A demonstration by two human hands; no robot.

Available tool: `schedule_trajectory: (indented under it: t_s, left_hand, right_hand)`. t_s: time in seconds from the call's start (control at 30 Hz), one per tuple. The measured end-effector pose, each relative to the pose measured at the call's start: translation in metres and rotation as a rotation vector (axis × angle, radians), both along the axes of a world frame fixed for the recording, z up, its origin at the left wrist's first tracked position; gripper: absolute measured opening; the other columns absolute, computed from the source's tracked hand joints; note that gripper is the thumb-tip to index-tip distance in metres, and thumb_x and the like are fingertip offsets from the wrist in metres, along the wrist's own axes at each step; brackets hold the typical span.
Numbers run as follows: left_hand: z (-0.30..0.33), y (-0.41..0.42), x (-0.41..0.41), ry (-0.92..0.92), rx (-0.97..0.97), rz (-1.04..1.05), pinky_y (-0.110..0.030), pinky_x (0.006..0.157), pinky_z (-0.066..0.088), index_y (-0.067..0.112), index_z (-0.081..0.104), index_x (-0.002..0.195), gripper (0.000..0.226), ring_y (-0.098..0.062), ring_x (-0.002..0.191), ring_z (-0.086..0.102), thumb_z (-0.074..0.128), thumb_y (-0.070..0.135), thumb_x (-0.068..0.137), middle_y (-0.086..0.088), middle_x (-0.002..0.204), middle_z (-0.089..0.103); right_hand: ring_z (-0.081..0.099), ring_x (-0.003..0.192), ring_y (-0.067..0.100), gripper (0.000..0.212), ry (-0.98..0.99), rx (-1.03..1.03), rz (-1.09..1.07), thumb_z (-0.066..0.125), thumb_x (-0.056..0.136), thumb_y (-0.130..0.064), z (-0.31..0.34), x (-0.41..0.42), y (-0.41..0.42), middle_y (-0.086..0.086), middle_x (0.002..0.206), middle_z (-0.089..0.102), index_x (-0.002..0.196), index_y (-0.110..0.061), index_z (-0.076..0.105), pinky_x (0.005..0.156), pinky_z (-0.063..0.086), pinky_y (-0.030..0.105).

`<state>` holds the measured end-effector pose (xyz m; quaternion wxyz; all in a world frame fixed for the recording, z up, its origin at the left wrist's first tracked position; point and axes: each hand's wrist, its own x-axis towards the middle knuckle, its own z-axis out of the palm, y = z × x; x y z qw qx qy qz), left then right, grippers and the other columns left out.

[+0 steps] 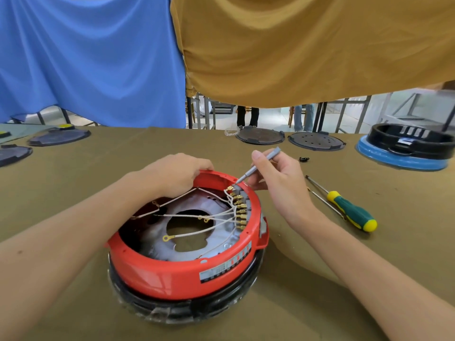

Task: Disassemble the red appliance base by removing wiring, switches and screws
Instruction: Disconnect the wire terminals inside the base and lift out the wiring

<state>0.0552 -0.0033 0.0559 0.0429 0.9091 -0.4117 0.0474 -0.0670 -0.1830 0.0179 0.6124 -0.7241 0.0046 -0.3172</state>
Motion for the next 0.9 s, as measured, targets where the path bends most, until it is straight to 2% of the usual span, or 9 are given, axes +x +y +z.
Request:
schedule_trajectory:
  t_s: [0.13, 0.27, 0.37, 0.47, 0.53, 0.6, 0.73, 0.83, 0.9]
  left_hand:
    - [-0.003, 0.004, 0.002, 0.029, -0.046, 0.043, -0.042, 0.095, 0.044, 0.030, 0.043, 0.132, 0.039, -0.028, 0.112, 0.056, 0.041, 0.010, 0.099, -0.007, 0.125, 0.059]
    - [-0.005, 0.011, -0.006, 0.157, -0.175, -0.053, -0.040, 0.098, 0.040, 0.027, 0.044, 0.107, 0.018, -0.021, 0.103, 0.053, 0.053, 0.016, 0.096, -0.001, 0.115, 0.047]
    - [-0.005, 0.023, -0.005, 0.210, -0.099, -0.061, -0.028, 0.100, 0.034, 0.026, 0.053, 0.098, 0.008, -0.015, 0.115, 0.047, 0.056, 0.018, 0.096, 0.004, 0.126, 0.042]
    - [-0.005, 0.037, -0.002, 0.240, -0.091, -0.010, -0.033, 0.099, 0.037, 0.025, 0.054, 0.099, 0.027, -0.020, 0.116, 0.049, 0.044, 0.001, 0.096, -0.001, 0.128, 0.048]
    - [-0.006, 0.041, 0.001, 0.225, -0.112, 0.073, -0.028, 0.087, 0.036, 0.025, 0.056, 0.106, 0.045, -0.026, 0.120, 0.048, 0.034, -0.011, 0.089, -0.007, 0.137, 0.050]
    - [-0.007, 0.040, 0.002, 0.217, -0.106, 0.100, -0.025, 0.088, 0.034, 0.021, 0.057, 0.110, 0.049, -0.026, 0.124, 0.045, 0.032, -0.014, 0.087, -0.008, 0.142, 0.048]
    - [0.000, 0.025, -0.011, 0.217, -0.266, 0.029, -0.017, 0.091, 0.031, 0.020, 0.060, 0.104, 0.022, -0.015, 0.118, 0.048, 0.049, 0.003, 0.094, -0.002, 0.123, 0.049]
    - [0.000, 0.008, -0.032, 0.278, -0.419, -0.084, -0.001, 0.089, 0.026, 0.026, 0.064, 0.094, 0.008, 0.003, 0.119, 0.040, 0.060, 0.019, 0.093, 0.008, 0.121, 0.042]
    - [-0.007, -0.003, -0.043, 0.321, -0.425, -0.117, -0.007, 0.096, 0.024, 0.027, 0.065, 0.092, 0.002, 0.004, 0.125, 0.034, 0.063, 0.026, 0.092, 0.008, 0.128, 0.037]
  right_hand:
    - [0.071, 0.067, 0.014, 0.022, 0.009, 0.018, 0.024, 0.056, 0.101, -0.024, -0.001, 0.000, 0.001, 0.005, 0.070, 0.071, 0.089, -0.006, 0.062, 0.066, 0.058, 0.023]
    - [0.072, 0.071, 0.013, 0.021, 0.005, -0.019, 0.004, 0.056, 0.101, -0.026, -0.003, 0.002, 0.000, 0.004, 0.071, 0.072, 0.088, -0.010, 0.062, 0.068, 0.059, 0.025]
    - [0.071, 0.070, 0.011, 0.022, 0.001, -0.048, -0.005, 0.056, 0.101, -0.027, -0.004, 0.002, -0.001, -0.001, 0.069, 0.070, 0.086, -0.012, 0.062, 0.066, 0.058, 0.024]
    - [0.070, 0.064, 0.009, 0.028, -0.001, -0.050, -0.023, 0.052, 0.103, -0.031, -0.003, 0.002, -0.001, -0.004, 0.063, 0.067, 0.084, -0.012, 0.060, 0.063, 0.057, 0.023]
    - [0.068, 0.062, 0.008, 0.031, 0.003, -0.040, -0.035, 0.049, 0.104, -0.033, -0.003, 0.002, -0.002, -0.006, 0.060, 0.065, 0.083, -0.013, 0.059, 0.062, 0.058, 0.026]
    - [0.068, 0.063, 0.010, 0.031, 0.002, -0.050, -0.039, 0.048, 0.104, -0.034, -0.003, 0.002, -0.002, -0.006, 0.059, 0.065, 0.083, -0.012, 0.058, 0.063, 0.060, 0.029]
    - [0.071, 0.068, 0.017, 0.033, -0.003, -0.092, -0.050, 0.049, 0.104, -0.035, -0.004, 0.002, -0.003, -0.004, 0.062, 0.066, 0.086, -0.008, 0.058, 0.064, 0.061, 0.032]
    - [0.071, 0.069, 0.019, 0.034, -0.014, -0.119, -0.051, 0.050, 0.103, -0.035, -0.004, 0.002, -0.004, -0.002, 0.063, 0.066, 0.086, -0.007, 0.057, 0.063, 0.061, 0.032]
    - [0.071, 0.069, 0.020, 0.033, -0.021, -0.141, -0.052, 0.051, 0.103, -0.036, -0.005, 0.002, -0.004, -0.002, 0.064, 0.066, 0.085, -0.008, 0.057, 0.065, 0.061, 0.035]
